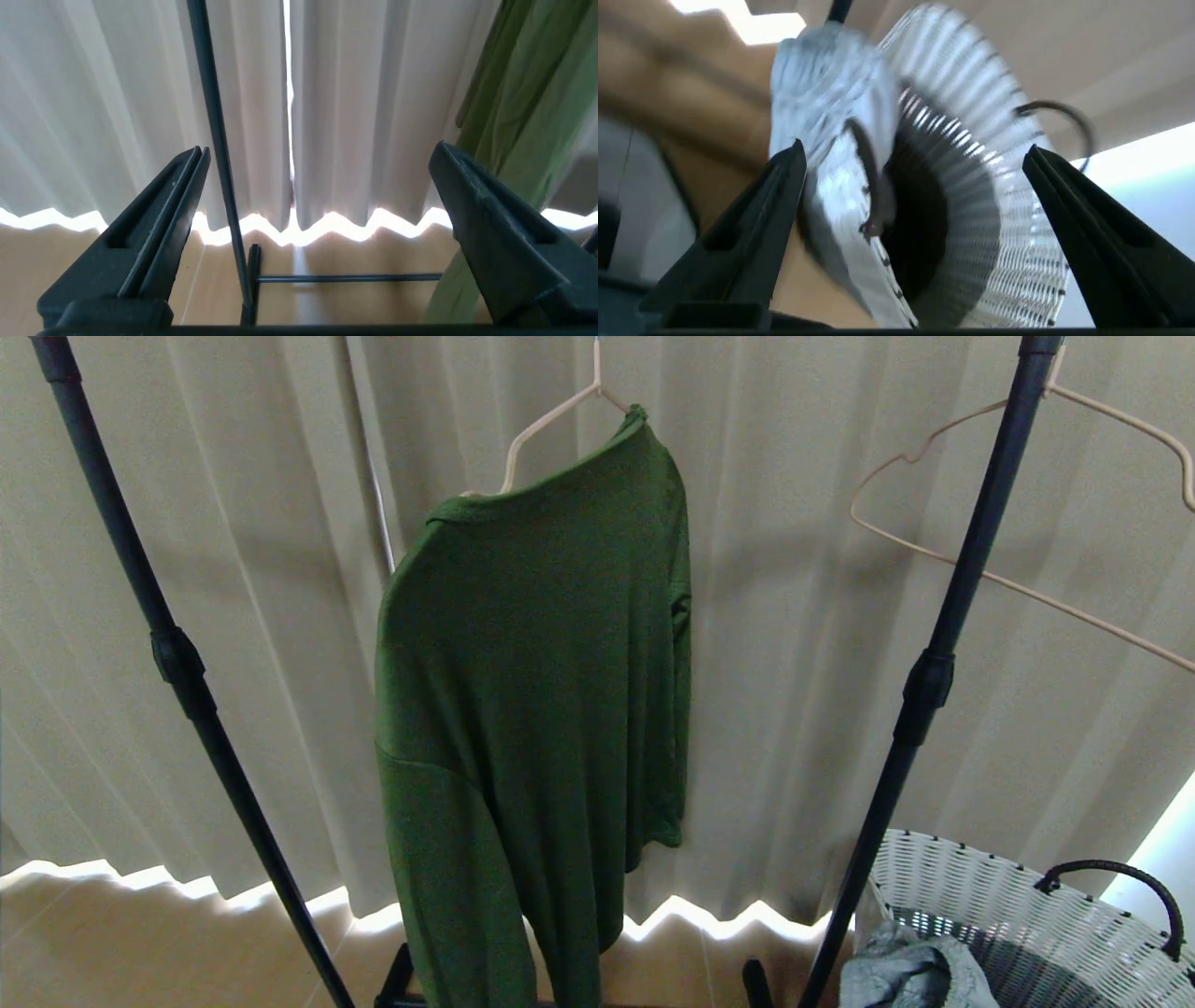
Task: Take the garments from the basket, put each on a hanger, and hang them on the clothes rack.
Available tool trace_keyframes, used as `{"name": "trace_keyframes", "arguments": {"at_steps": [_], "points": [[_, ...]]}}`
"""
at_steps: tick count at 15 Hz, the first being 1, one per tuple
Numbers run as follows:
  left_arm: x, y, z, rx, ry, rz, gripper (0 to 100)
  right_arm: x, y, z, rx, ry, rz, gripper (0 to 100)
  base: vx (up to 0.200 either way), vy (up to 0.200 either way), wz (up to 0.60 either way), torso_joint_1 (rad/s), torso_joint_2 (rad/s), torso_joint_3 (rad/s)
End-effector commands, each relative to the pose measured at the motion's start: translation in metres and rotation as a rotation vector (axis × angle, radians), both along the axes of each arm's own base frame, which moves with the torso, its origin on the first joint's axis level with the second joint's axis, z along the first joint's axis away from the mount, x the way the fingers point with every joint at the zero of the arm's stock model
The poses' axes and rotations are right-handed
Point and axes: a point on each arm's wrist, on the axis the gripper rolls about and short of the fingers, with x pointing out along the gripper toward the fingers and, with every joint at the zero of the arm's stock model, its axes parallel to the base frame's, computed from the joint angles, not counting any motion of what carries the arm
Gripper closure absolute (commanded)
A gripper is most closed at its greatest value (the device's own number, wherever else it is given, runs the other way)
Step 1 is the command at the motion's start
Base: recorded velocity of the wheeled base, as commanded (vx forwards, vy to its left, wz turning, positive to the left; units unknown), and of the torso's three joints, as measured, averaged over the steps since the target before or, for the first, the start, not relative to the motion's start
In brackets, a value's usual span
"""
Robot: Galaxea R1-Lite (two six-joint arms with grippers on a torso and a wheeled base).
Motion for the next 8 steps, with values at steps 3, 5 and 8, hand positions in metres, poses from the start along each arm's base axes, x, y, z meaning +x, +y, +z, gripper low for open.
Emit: {"name": "trace_keyframes", "arguments": {"at_steps": [3, 5, 8], "points": [[0.000, 0.000, 0.000, 0.001, 0.000, 0.001, 0, 0.083, 0.024, -0.027, -0.053, 0.283, 0.138, 0, 0.000, 0.000, 0.00, 0.000, 0.00, 0.000], [0.000, 0.000, 0.000, 0.001, 0.000, 0.000, 0, 0.105, 0.028, -0.037, -0.063, 0.318, 0.125, 0, 0.000, 0.000, 0.00, 0.000, 0.00, 0.000], [0.000, 0.000, 0.000, 0.003, 0.000, 0.000, 0, 0.125, 0.031, -0.046, -0.071, 0.372, 0.063, 0, 0.000, 0.000, 0.00, 0.000, 0.00, 0.000]]}}
